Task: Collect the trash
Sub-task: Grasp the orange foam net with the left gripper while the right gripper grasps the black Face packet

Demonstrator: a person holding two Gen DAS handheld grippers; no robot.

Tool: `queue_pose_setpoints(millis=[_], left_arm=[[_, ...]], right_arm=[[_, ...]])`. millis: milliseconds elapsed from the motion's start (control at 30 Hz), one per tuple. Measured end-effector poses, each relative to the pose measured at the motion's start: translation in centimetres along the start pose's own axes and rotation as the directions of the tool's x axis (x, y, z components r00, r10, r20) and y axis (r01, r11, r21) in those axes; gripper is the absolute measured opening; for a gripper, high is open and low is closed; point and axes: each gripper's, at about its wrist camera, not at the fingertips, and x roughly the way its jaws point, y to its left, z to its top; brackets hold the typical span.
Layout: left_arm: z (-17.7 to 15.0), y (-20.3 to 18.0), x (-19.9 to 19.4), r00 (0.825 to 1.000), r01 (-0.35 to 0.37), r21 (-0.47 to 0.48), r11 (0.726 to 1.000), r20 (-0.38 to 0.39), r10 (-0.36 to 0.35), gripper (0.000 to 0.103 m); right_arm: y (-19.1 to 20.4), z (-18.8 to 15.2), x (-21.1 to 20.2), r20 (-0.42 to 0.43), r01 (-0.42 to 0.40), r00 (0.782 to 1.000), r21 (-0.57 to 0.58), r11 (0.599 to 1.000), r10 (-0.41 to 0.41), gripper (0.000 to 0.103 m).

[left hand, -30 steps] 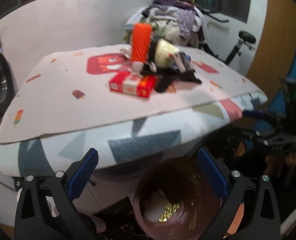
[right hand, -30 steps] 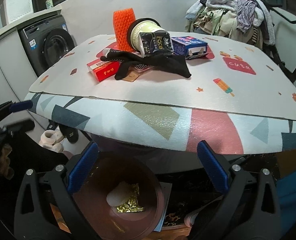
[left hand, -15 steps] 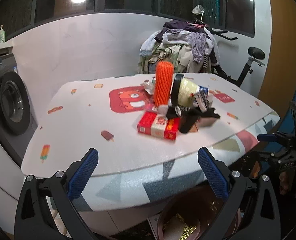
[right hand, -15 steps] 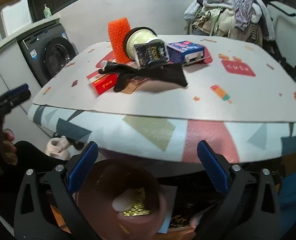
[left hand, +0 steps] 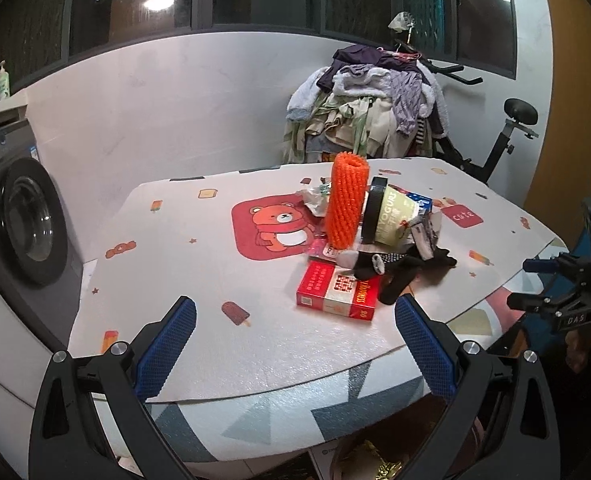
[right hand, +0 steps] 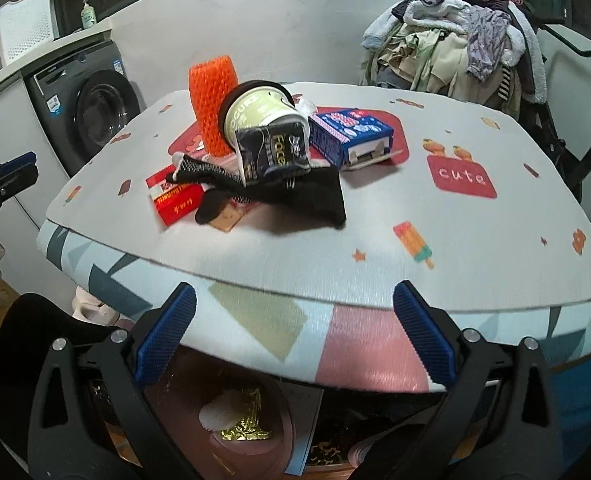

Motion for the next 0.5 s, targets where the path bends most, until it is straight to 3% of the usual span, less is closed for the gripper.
queue_pose_setpoints(millis=[233, 500], left_arm=[[0.2, 0.5, 0.6, 1.000, 0.006, -0.004, 1.000, -0.002, -0.006, 0.097], [0.5, 1.5, 1.6, 1.000, 0.018, -0.027, 0.999, -0.018, -0.019, 0.097]], right_arm=[[-0.6, 2.3, 1.3, 0.016, -0.007, 1.000, -0.033, 0.999, 0.007, 0.097], [-0.8, 5.3, 3.1, 0.051, -0.081, 0.995, -0.103, 0.991, 0.087, 0.096]])
